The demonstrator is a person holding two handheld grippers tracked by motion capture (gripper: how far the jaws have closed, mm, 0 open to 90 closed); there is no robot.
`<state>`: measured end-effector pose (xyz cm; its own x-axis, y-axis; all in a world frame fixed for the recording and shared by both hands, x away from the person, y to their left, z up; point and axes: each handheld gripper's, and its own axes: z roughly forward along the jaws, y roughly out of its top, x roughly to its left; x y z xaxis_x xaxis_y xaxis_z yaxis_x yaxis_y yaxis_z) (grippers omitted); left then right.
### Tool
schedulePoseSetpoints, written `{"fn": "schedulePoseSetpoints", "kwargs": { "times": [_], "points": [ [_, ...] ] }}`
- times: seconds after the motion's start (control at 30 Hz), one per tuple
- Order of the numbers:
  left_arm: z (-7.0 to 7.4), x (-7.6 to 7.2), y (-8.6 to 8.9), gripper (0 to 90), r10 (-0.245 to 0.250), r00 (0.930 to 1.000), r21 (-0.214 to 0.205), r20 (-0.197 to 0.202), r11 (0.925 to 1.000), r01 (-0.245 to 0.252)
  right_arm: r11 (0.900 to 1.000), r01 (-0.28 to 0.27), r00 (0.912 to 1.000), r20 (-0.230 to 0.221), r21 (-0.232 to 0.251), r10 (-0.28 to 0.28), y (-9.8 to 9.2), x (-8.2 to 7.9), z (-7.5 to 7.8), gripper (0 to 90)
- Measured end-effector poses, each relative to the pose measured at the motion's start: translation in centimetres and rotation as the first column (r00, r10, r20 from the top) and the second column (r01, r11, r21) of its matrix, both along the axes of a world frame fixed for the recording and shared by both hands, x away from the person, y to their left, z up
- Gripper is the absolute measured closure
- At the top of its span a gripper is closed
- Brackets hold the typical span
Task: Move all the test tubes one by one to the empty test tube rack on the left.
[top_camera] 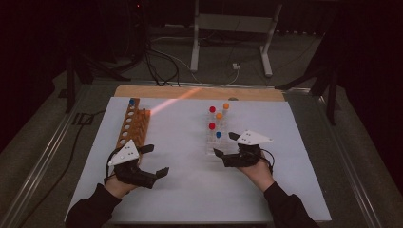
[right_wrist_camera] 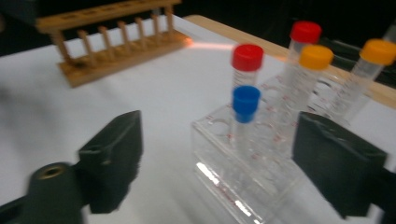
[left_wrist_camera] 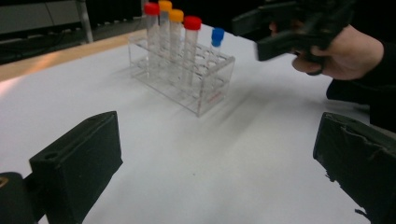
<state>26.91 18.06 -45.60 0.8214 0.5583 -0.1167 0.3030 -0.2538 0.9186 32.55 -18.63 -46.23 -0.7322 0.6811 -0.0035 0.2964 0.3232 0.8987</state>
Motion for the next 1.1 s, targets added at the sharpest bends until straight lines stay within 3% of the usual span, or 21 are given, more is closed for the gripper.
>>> {"fn": "schedulePoseSetpoints", "kwargs": {
  "times": [0.17, 0.3, 0.7, 0.93, 1.1],
  "points": [
    [-0.2, 0.0, -0.1, 2.0, -0.005, 1.0000, -0.004, 0.001, 1.0000, 0.005, 0.9993, 0.025, 0.9992, -0.030, -0.028, -0.026, 0.0, 0.8, -0.5, 46.1],
    [-0.2, 0.0, -0.1, 2.0, -0.014, 0.9999, -0.009, -0.006, 0.9999, 0.014, 0.9991, 0.025, 0.9985, -0.048, -0.035, -0.027, 0.1, 1.3, -0.7, 57.5],
    [-0.3, 0.0, -0.1, 2.0, -0.015, 0.9999, -0.002, -0.005, 0.9999, 0.015, 0.9961, 0.046, 0.9969, -0.061, -0.075, -0.050, 1.0, 2.3, -1.1, 74.2],
    [-0.3, 0.1, 0.0, 2.0, -0.017, 0.9998, -0.001, -0.005, 0.9999, 0.017, 0.9954, 0.053, 0.9979, -0.034, -0.079, -0.056, 1.0, 2.1, -0.8, 77.1],
    [-0.3, 0.1, 0.0, 2.0, -0.019, 0.9998, -0.008, -0.010, 0.9998, 0.019, 0.9970, 0.046, 0.9989, 0.005, -0.062, -0.046, 0.6, 1.6, 0.7, 77.2]
  ]
}}
